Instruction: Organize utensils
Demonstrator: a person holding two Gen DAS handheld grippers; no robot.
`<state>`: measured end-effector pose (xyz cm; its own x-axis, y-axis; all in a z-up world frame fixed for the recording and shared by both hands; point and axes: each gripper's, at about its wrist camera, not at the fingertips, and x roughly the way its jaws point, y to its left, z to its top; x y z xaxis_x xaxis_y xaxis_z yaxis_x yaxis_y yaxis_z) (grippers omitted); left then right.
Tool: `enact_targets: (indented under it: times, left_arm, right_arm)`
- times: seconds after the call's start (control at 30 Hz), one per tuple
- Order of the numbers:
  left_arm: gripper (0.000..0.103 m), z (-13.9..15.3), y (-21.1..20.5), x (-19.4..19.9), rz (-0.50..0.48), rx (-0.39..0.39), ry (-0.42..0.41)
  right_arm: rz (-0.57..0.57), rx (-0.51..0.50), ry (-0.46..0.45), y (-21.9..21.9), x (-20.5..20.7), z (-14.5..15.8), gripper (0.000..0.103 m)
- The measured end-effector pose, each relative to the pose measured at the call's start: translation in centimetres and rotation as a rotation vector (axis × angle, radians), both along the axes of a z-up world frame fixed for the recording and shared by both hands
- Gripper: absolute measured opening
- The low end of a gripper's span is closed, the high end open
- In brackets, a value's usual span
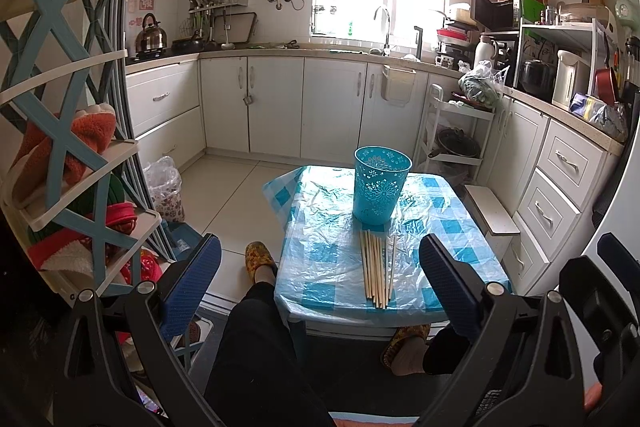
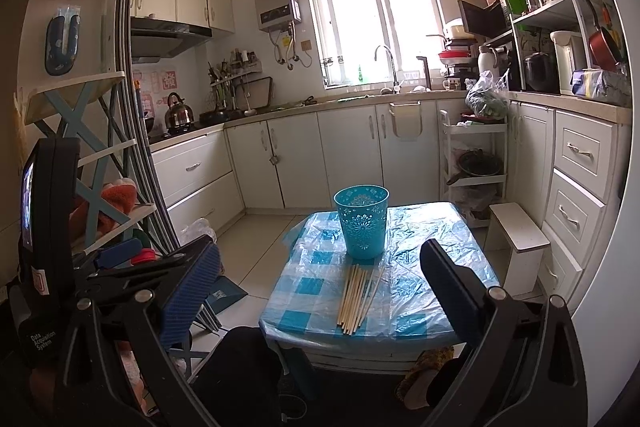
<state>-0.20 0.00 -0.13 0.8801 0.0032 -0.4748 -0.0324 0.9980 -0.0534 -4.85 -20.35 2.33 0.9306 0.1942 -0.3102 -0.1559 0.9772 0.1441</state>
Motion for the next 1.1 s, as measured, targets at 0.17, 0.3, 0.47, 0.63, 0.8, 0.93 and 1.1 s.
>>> enact_targets:
  times: [0.17, 0.3, 0.47, 0.63, 0.8, 0.93, 1.1]
  left_arm:
    - [0.095, -0.1, 0.0, 0.0, 0.0, 0.0, 0.0]
    - [0.095, -0.5, 0.2, 0.2, 0.001, 0.001, 0.007]
    - [0.095, -1.8, -0.1, 1.5, 0.006, 0.003, 0.047]
    - [0.095, -3.4, 0.4, 5.1, 0.014, -0.022, 0.174]
    - [0.095, -7.1, 0.9, 10.7, -0.018, -0.037, 0.172]
    - [0.095, -9.9, 0.6, 14.6, -0.017, -0.018, 0.236]
    - [0.095, -13.3, -0.8, 19.7, -0.041, -0.067, 0.335]
  right_arm:
    - [0.0, 0.002, -0.001, 0.2, 0.0, -0.1, 0.096]
    - [0.001, 0.005, -0.004, 1.1, 0.2, -0.9, 0.096]
    - [0.013, 0.006, 0.023, 1.6, 1.4, -1.7, 0.096]
    - [0.001, -0.021, 0.157, 0.7, 5.1, -3.4, 0.096]
    - [-0.02, -0.026, 0.337, -1.3, 11.9, -9.6, 0.095]
    - [-0.005, 0.032, 0.538, -2.4, 17.6, -16.0, 0.058]
    - [-0.004, 0.068, 0.652, -2.7, 25.1, -21.4, 0.04]
